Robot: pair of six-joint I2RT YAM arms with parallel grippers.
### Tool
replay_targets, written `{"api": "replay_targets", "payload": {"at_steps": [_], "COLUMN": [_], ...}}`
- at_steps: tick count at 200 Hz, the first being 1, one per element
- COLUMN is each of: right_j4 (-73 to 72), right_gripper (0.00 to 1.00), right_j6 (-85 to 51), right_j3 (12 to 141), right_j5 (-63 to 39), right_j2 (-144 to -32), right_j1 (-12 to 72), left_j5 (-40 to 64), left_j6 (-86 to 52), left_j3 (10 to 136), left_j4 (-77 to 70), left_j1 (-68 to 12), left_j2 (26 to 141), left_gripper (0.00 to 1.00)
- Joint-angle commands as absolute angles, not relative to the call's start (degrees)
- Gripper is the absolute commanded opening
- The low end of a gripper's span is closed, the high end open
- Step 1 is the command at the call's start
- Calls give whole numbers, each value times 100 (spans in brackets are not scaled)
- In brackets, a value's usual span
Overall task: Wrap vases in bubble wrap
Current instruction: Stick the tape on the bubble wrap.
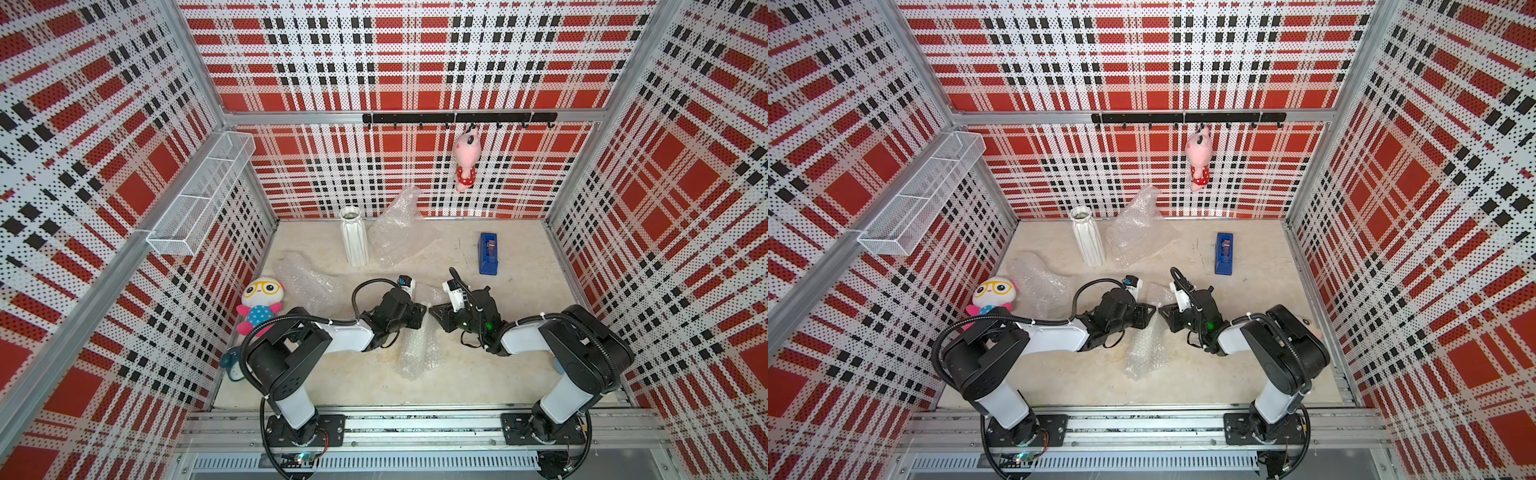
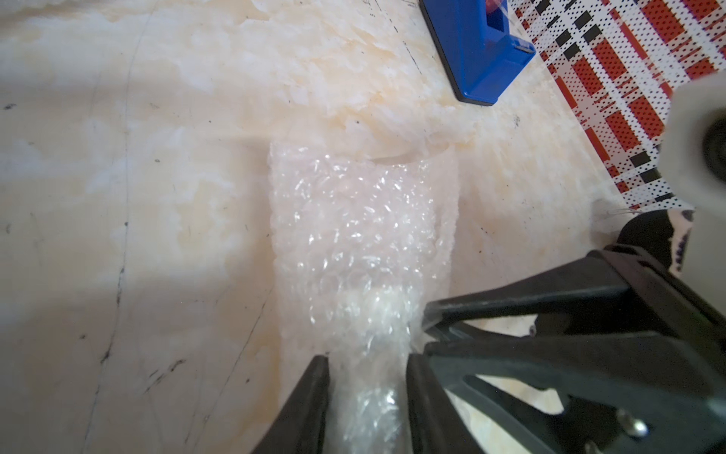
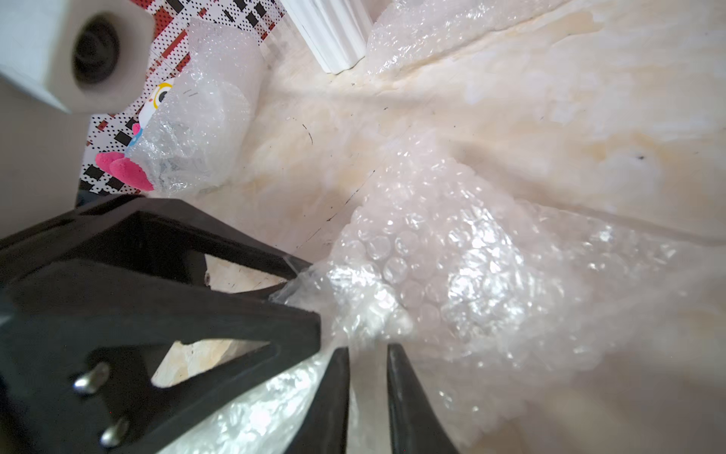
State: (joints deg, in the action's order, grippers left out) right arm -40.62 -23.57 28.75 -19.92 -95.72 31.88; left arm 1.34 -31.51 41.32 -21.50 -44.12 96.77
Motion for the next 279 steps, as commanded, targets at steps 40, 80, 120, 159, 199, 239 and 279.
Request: {"api": "replay_targets", "payload": {"at_steps": [40,80,120,159,199,239,279], "right_j4": [-4469,-4368,-4368,-4339,-4354,-4307,-4345], "right_gripper": [29,30,30,25,21,19,21], "right_j6": [-2373,-2320,-2259,-2179,-2188,-2215,-2232], "right_j3": [2778,2812,2846,2916,2911,2930,2858], "right_j5": [-1871,-1776,-1689,-1657,-1672,-1775,-1792], "right_j2": [-9456,-9501,-9579,-9685,-9646,-9521,-9456], "right_j1": [3245,3256,3329,3419,3445,3445,3415], "left_j5": [315,322,268,241,184,122,39], "left_j6": [-3226,-3226,-3465,-3601,-3663,-3644,-3545], "left_j3": [3937,3997,3914,4077,4140,3991,3769], "left_j4": [-2201,-2215,-2429,-2518,-2514,-2481,-2297], "left_j1": [-4428,-4473,-4339,-4256,-4202,-4189,-4248], "left_j2": [9374,9351,9206,9322,9380,9246,9107], "left_gripper": [42,51,59,64,68,68,68]}}
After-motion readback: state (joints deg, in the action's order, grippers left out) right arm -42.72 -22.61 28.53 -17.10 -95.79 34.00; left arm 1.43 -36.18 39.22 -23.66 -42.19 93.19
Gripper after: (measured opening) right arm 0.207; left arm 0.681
